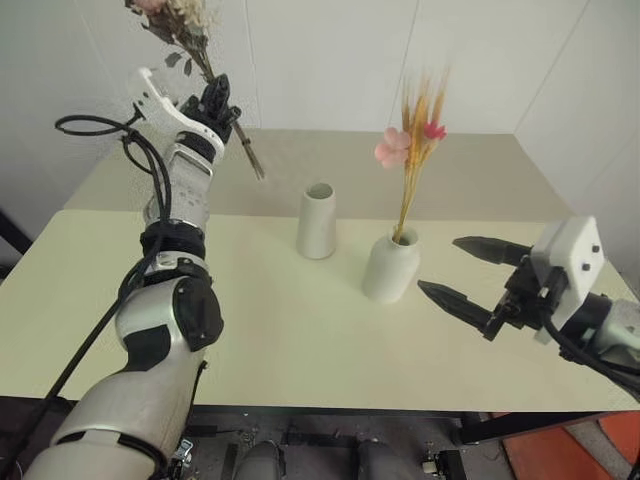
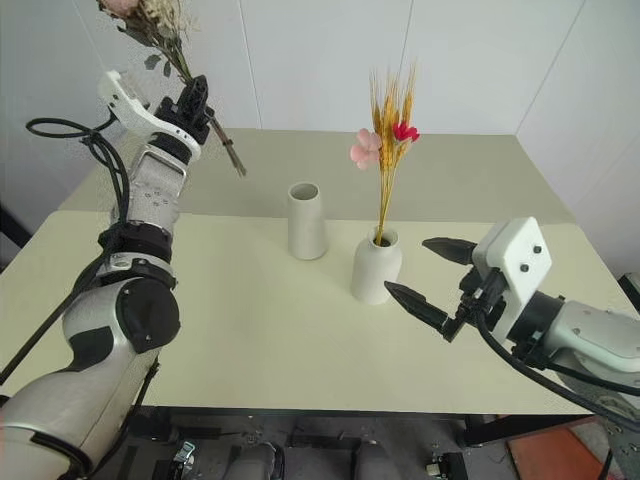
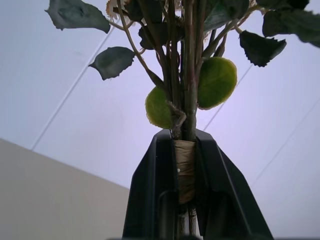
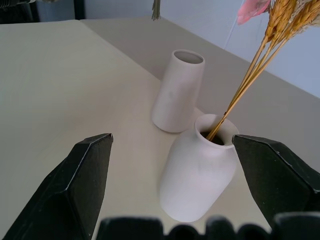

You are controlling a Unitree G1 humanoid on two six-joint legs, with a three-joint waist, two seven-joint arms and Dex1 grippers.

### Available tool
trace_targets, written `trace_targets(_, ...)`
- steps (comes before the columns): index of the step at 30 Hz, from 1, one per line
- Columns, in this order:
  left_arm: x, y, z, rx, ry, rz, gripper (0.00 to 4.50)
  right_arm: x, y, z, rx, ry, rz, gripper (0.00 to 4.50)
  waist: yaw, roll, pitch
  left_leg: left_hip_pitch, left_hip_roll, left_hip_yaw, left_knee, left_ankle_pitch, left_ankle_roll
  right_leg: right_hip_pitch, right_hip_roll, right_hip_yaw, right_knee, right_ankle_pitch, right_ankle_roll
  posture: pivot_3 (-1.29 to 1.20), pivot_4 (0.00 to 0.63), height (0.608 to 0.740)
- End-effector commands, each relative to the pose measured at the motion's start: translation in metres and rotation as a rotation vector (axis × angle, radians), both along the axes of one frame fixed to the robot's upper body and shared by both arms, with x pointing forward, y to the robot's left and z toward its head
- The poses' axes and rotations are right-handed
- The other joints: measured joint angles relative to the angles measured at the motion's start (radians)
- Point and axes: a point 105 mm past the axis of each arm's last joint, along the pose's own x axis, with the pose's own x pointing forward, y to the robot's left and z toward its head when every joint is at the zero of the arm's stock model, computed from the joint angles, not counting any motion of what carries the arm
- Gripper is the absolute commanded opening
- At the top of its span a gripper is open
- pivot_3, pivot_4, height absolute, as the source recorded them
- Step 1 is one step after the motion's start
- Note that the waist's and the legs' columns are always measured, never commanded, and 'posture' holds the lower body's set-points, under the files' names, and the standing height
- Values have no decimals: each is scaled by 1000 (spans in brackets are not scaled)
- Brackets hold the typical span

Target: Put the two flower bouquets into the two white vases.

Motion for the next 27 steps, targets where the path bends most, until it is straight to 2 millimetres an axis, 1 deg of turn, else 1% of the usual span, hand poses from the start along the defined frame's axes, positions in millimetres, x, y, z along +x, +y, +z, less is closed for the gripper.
trace_targets(1,-11,-13,33,-103,-145,-95,145,-7,6,7,12,-85,-12,4500,-1,0,0,0,0,0,0,0,0,0,0,0,0,0,0,0,150,740)
trace_targets(7,-11,-38,36,-123,-170,-178,145,-14,9,2,46,-109,-56,4500,-4,0,0,0,0,0,0,0,0,0,0,0,0,0,0,0,150,740)
trace_targets(9,-11,-49,34,-87,-169,-196,145,-16,8,2,48,-116,-71,4500,-4,0,0,0,0,0,0,0,0,0,0,0,0,0,0,0,150,740)
trace_targets(12,-12,-62,29,19,-186,-187,145,-18,7,3,48,-130,-87,4500,-4,0,0,1,0,0,0,0,0,0,0,0,0,0,0,0,150,740)
trace_targets(17,-12,-70,15,137,-190,-182,145,-20,6,6,51,-153,-103,4500,-6,0,0,1,0,0,0,0,0,0,0,0,0,0,0,0,150,740)
trace_targets(21,-8,-71,2,160,-157,-179,145,-22,7,6,60,-160,-108,4500,-4,0,0,1,0,0,0,0,0,1,0,0,0,0,0,0,150,740)
trace_targets(24,-7,-79,-12,214,-139,-187,145,-22,6,5,63,-164,-113,4500,-4,0,0,1,0,0,0,0,0,1,0,0,0,0,0,0,150,740)
trace_targets(27,-7,-83,-18,233,-131,-200,145,-23,6,6,65,-170,-115,4500,-3,0,0,1,0,0,0,0,0,1,0,0,0,0,0,0,150,740)
